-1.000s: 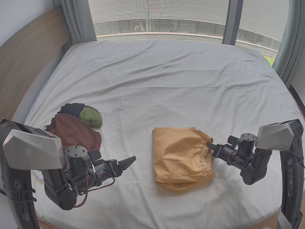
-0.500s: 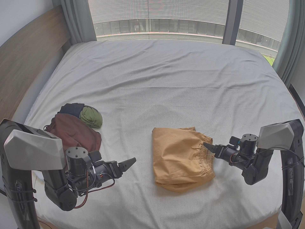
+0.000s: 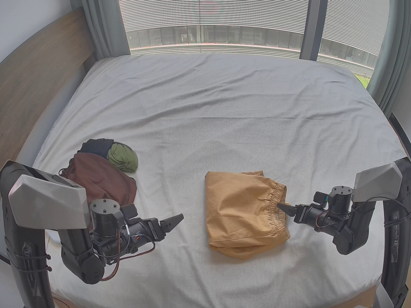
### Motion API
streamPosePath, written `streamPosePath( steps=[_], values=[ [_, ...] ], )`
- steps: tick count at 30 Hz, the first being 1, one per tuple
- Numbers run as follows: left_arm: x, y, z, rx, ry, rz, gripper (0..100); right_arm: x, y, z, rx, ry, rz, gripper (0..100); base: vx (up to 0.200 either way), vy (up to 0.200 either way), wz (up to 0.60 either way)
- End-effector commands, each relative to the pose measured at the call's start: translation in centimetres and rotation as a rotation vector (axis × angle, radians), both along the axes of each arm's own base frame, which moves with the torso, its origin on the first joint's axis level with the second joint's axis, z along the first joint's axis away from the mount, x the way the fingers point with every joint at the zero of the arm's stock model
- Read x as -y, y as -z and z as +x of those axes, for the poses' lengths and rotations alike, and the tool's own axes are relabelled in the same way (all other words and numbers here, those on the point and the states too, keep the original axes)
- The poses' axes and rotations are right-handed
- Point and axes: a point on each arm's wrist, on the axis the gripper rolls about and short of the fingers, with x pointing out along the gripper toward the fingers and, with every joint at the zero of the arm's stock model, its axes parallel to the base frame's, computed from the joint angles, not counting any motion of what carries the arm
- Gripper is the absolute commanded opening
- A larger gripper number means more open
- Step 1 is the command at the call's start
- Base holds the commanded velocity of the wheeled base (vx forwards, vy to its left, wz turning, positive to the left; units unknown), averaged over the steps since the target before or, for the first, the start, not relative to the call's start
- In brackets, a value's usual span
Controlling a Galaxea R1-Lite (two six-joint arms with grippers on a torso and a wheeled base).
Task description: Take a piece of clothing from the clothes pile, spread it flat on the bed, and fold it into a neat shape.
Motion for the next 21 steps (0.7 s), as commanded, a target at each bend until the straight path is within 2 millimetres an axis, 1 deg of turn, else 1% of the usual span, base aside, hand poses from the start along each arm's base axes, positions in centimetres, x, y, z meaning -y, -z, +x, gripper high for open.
streamPosePath(
  steps=[1, 6, 11, 14, 15, 18, 21],
  values=[
    [0.0, 0.3, 0.0, -0.007, -0.001, 0.002, 100, -0.9, 1.0, -1.3, -0.059, -0.039, -0.013, 100, 0.000, 0.000, 0.00],
    [0.0, 0.3, 0.0, -0.010, -0.001, 0.004, 100, -1.6, 2.0, -1.6, -0.100, -0.061, -0.019, 100, 0.000, 0.000, 0.00],
    [0.0, 0.5, 0.0, -0.014, -0.001, 0.005, 100, -1.8, 3.4, -1.7, -0.134, -0.067, -0.024, 100, 0.000, 0.000, 0.00],
    [0.0, 0.5, 0.0, -0.014, 0.001, 0.005, 100, -1.8, 3.5, -1.7, -0.138, -0.068, -0.024, 100, 0.000, 0.000, 0.00],
    [0.0, 0.5, 0.0, -0.013, 0.000, 0.006, 100, -2.1, 3.8, -1.7, -0.145, -0.074, -0.021, 100, 0.000, 0.000, 0.00],
    [0.0, 0.5, 0.0, -0.015, 0.002, 0.007, 100, -2.4, 3.7, -1.8, -0.147, -0.086, -0.013, 100, 0.000, 0.000, 0.00],
    [0.0, 0.5, 0.0, -0.012, 0.003, 0.005, 100, -2.9, 3.5, -1.9, -0.174, -0.105, 0.043, 100, 0.000, 0.000, 0.00]
  ],
)
